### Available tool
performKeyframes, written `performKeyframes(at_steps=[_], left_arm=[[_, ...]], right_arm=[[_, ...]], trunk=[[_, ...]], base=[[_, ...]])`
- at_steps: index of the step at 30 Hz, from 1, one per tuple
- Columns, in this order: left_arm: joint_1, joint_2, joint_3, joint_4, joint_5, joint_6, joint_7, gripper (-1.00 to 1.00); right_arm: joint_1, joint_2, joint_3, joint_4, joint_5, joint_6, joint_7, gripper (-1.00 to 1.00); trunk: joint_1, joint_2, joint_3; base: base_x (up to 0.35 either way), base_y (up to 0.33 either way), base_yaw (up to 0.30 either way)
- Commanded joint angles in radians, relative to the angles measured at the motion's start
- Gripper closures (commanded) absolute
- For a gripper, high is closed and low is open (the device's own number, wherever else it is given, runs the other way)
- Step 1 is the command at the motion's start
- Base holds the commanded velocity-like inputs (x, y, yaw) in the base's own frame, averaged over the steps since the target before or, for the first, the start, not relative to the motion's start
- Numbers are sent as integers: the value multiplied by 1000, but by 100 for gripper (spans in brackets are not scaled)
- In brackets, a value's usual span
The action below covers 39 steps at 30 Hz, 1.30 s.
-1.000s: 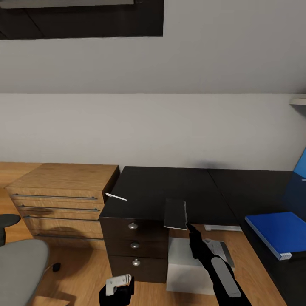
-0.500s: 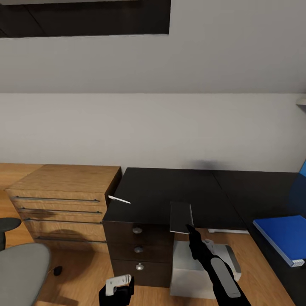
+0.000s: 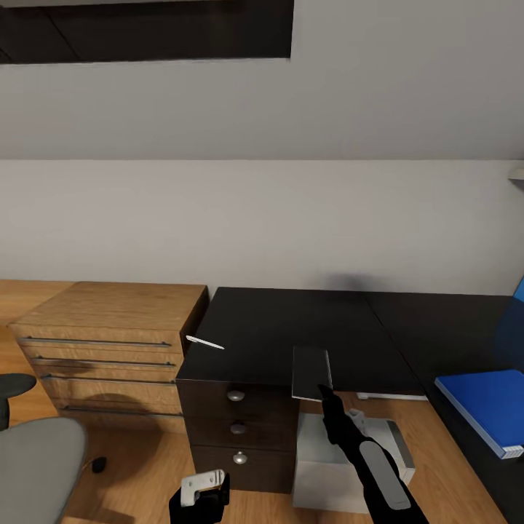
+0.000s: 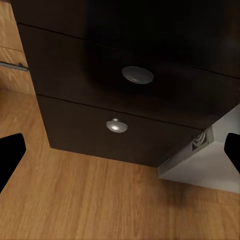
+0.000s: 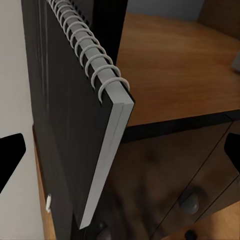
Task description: In the bedroom, organize the workspace by keeping the computer under the desk, ensuring the monitor is on the desk, placing the keyboard on the desk next to the monitor, placing the mouse on the desk next to the keyboard, moving the folder from the swivel chair onto the desk next to the mouse, stacking the notebook on top of the folder with the pen on top of the notebook, and positioning the swivel chair next to the desk.
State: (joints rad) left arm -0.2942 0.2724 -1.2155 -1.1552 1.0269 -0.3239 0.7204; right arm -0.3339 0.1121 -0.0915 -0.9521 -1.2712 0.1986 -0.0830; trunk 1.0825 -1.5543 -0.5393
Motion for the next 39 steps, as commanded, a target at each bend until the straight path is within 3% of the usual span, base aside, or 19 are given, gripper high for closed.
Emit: performKeyframes(at_steps=[1, 34, 35, 39], left_arm=[[-2, 1, -4, -1, 6, -6, 4, -100], [-2, 1, -4, 21, 8, -6, 5, -100], [-2, 1, -4, 24, 9, -6, 5, -100], [-2, 1, -5, 31, 9, -6, 5, -100]], right_arm=[[0, 1, -3, -2, -8, 6, -6, -100], [0, -2, -1, -5, -2, 5, -6, -100], [0, -2, -1, -5, -2, 3, -7, 100], [0, -1, -1, -5, -1, -10, -8, 100]], trunk=[[0, -1, -1], [0, -1, -1], [0, -1, -1], [0, -1, -1]], base=[[0, 0, 0], [22, 0, 0], [21, 0, 0], [11, 0, 0]])
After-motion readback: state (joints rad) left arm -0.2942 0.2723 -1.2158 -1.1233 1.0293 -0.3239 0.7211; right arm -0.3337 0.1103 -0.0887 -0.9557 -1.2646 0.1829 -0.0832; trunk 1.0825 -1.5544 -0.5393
